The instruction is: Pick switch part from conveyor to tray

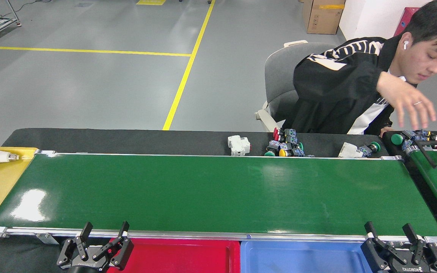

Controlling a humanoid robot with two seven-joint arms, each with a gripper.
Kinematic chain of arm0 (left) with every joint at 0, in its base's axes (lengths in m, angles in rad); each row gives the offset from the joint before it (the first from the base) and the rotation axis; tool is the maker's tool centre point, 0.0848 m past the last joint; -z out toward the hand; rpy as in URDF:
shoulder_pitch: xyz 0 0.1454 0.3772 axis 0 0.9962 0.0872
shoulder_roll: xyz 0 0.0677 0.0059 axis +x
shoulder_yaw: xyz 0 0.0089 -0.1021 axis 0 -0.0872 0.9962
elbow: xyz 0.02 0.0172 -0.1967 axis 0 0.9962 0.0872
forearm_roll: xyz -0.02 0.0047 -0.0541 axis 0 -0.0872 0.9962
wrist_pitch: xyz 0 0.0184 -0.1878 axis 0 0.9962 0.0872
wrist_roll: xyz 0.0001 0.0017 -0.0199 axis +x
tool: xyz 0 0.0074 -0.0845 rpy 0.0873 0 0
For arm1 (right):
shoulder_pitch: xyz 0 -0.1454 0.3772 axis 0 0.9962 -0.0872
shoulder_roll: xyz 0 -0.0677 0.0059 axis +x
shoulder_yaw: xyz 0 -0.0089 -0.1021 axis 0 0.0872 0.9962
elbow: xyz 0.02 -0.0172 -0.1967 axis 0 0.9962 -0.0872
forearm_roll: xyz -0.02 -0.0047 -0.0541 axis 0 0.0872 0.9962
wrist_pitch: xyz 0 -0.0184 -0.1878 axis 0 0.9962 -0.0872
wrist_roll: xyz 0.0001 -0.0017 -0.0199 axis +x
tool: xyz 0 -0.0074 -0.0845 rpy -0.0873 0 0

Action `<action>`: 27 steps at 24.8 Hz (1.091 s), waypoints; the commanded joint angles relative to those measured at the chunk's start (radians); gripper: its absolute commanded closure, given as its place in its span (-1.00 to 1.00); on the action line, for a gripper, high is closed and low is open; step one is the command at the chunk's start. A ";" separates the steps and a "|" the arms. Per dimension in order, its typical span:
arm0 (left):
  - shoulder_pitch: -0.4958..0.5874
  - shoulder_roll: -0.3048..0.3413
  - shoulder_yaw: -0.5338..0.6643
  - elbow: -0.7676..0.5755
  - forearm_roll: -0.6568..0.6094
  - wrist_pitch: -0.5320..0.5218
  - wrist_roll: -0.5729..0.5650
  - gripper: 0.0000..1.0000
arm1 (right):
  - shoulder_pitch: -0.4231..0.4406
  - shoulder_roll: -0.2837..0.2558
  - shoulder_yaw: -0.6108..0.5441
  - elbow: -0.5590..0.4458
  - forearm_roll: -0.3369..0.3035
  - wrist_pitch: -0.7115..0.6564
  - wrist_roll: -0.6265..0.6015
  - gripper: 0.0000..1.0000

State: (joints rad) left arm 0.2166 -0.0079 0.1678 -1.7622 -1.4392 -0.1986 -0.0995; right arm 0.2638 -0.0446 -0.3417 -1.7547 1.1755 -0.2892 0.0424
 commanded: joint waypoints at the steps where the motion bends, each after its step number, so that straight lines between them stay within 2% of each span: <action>1: -0.009 0.019 0.002 -0.014 0.003 -0.008 0.009 -1.00 | -0.003 0.003 -0.002 -0.014 -0.002 0.001 -0.001 -0.99; 4: -0.013 0.013 0.004 -0.014 0.003 -0.039 0.009 -1.00 | -0.003 0.009 -0.002 -0.014 -0.002 -0.002 -0.001 -0.99; 19: -0.037 0.016 0.047 -0.014 0.003 -0.041 0.012 -1.00 | 0.040 0.029 0.015 -0.014 0.018 -0.047 -0.006 -0.99; 21: -0.039 0.016 0.047 -0.014 0.003 -0.041 0.026 -1.00 | 0.040 0.046 0.013 -0.014 0.020 -0.041 -0.002 -0.99; 27: -0.040 0.013 0.047 -0.014 0.005 -0.042 0.061 -1.00 | 0.038 0.048 0.013 -0.014 0.020 -0.041 -0.002 -0.99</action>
State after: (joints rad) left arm 0.1862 0.0036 0.2110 -1.7622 -1.4388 -0.2366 -0.0525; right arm 0.3056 0.0009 -0.3255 -1.7547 1.1946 -0.3318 0.0433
